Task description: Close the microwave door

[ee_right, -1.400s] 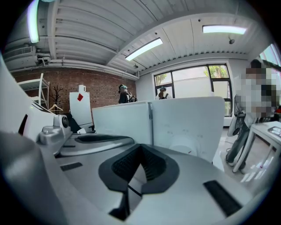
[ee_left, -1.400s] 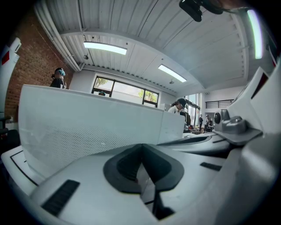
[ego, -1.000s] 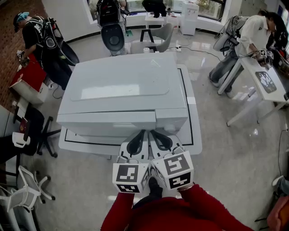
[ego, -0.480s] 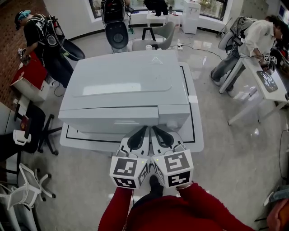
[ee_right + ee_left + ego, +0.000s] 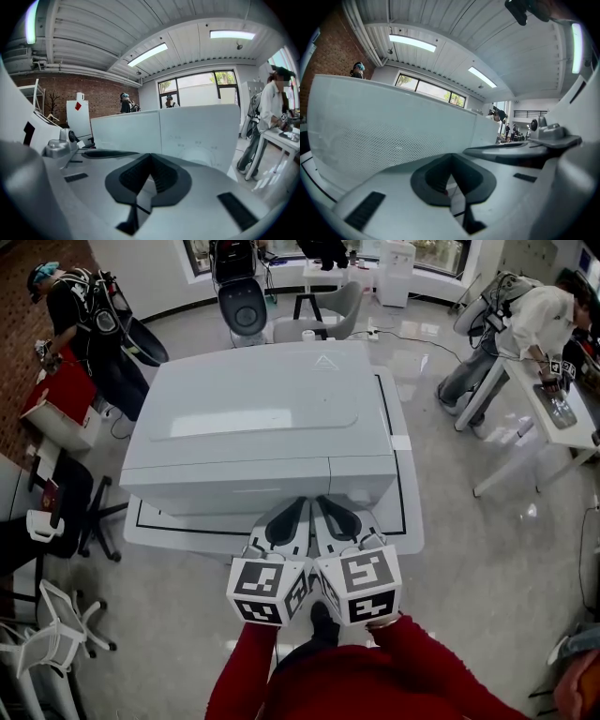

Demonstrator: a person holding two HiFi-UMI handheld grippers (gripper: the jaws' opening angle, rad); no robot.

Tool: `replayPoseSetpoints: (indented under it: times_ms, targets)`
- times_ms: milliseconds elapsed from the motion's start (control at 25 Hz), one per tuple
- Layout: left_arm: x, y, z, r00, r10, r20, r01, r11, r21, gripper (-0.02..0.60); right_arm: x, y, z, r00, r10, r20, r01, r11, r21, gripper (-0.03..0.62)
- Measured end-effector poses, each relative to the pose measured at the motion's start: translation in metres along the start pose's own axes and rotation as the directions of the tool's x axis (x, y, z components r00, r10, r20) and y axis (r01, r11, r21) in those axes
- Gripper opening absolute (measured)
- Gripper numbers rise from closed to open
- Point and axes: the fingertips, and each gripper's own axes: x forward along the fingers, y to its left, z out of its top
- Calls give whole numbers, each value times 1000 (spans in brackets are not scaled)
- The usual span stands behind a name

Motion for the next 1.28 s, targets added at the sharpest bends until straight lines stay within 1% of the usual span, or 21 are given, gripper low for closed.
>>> replayPoseSetpoints:
  times_ms: [120,200,280,360,480,520,600,760,840,920,1040,1280]
  targets:
    - [-3,-1,1,1000,9,8,-9,1000,27,9,-4,6,6,999,26,29,-26,1000,-5,12]
    - [-9,-5,3,1000,-11,22,10,999,36,9,-11,10,8,996,68,49,-68,998,1,12]
    - [-18,-11,6,999,-33,41,31,998,50,9,-22,14,9,989,128,71,-130,991,32,12]
    - [-29,-16,9,997,-52,63,48,997,64,9,-36,16,12,977,189,96,-195,979,60,12]
    - [-48,-23,18,990,-81,118,75,996,53,9,-57,17,16,953,275,127,-285,956,69,12]
    - [-55,-24,19,988,-87,125,80,995,57,9,-64,16,17,944,301,134,-311,948,68,12]
    - [-69,-20,15,990,-83,111,74,994,83,9,-78,12,16,932,331,144,-343,938,61,12]
    - [-98,-14,12,989,-59,138,48,996,82,9,-101,-1,7,931,336,146,-343,939,29,12]
    - [-112,-12,11,988,-49,148,36,995,93,9,-110,-6,4,929,339,149,-344,939,10,12]
    - [-123,-11,8,989,-37,140,22,994,106,9,-117,-9,4,925,340,170,-342,939,-17,12]
    - [-134,-12,4,992,-23,123,11,995,100,9,-125,-13,4,919,339,203,-335,941,-58,12]
    - [-144,-16,-3,994,-2,111,-8,996,89,9,-132,-14,-5,920,341,194,-341,939,-34,12]
